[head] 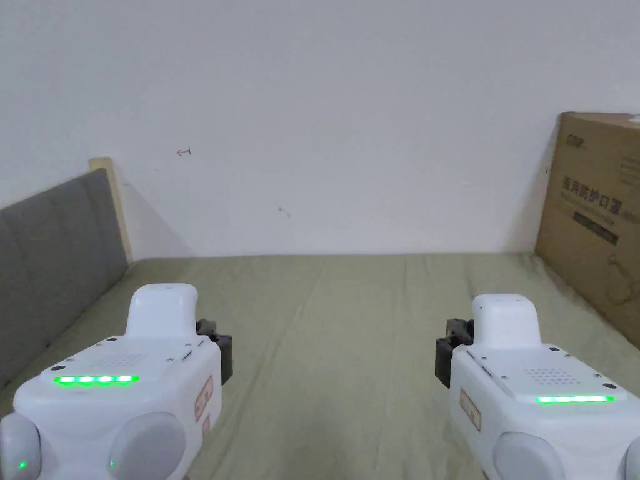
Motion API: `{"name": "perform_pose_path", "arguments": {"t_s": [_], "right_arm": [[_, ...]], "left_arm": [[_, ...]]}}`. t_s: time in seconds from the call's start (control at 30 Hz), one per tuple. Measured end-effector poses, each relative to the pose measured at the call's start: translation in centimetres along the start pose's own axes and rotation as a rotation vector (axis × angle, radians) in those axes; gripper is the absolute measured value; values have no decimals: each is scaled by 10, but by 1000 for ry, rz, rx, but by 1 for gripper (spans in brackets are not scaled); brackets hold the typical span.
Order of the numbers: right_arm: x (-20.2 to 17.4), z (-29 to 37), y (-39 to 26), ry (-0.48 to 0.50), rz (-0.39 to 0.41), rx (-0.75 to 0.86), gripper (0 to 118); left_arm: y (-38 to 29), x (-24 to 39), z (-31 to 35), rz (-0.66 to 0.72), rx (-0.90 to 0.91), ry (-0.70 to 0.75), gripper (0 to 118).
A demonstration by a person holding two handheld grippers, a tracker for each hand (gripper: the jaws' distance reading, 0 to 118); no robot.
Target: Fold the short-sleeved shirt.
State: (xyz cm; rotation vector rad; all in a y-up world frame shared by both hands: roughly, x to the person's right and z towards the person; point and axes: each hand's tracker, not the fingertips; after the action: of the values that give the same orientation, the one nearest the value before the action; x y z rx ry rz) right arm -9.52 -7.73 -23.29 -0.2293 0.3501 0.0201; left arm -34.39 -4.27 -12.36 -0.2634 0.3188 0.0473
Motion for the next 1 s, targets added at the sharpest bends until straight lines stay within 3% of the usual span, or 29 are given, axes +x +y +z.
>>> {"name": "perform_pose_path", "arguments": {"t_s": [0.1,0.17,0.2,0.23,0.3,0.33,0.37,0.5,0.7,1.0], "right_arm": [[2,9,10,-17,15,45,5],[2,15,14,-29,13,62,26],[3,18,15,-31,10,72,32],[4,21,16,-30,4,81,36],[5,24,16,-34,-4,91,61],[6,26,15,-36,-6,96,70],[7,28,14,-40,-5,103,71],[8,33,15,-32,10,119,85],[7,36,14,-19,2,138,85],[8,36,10,-19,24,144,85]], "left_arm": [[10,13,14,-4,68,-4,0],[11,20,20,-17,132,21,3],[12,23,22,-29,128,26,10],[12,27,24,-32,129,38,26],[10,29,27,-36,135,21,80],[10,29,27,-31,133,8,98],[8,31,28,-24,130,-2,107],[3,37,34,-35,148,-13,106],[-3,49,38,-100,161,8,106],[5,40,34,-71,161,-20,106]]}}
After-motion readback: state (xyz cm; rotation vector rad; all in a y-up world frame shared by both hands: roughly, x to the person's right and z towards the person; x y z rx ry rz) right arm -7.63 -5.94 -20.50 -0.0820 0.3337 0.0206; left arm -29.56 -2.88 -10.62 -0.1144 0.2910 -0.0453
